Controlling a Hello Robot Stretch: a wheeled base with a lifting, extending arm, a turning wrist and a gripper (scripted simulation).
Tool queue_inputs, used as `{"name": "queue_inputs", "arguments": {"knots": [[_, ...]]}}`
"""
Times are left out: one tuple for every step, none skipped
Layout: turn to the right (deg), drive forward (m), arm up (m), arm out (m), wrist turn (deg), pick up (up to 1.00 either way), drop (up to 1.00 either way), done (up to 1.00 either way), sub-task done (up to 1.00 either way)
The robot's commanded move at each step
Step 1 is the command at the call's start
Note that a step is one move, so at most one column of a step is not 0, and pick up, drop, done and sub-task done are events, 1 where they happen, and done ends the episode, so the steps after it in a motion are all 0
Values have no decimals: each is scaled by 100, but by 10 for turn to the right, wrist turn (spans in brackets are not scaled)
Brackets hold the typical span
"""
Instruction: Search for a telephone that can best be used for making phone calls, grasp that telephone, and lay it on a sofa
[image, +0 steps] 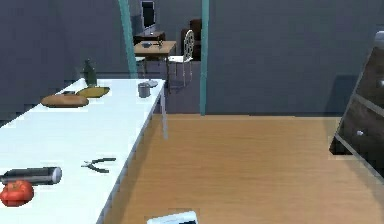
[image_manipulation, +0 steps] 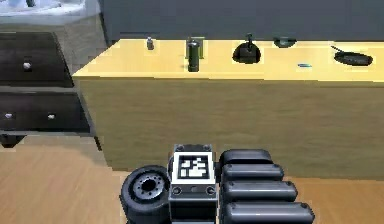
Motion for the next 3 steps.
{"name": "queue_inputs", "arguments": {"knots": [[0,100,0,0,0,0,0,0,0],[0,100,0,0,0,0,0,0,0],[-150,0,0,0,0,0,0,0,0]]}}
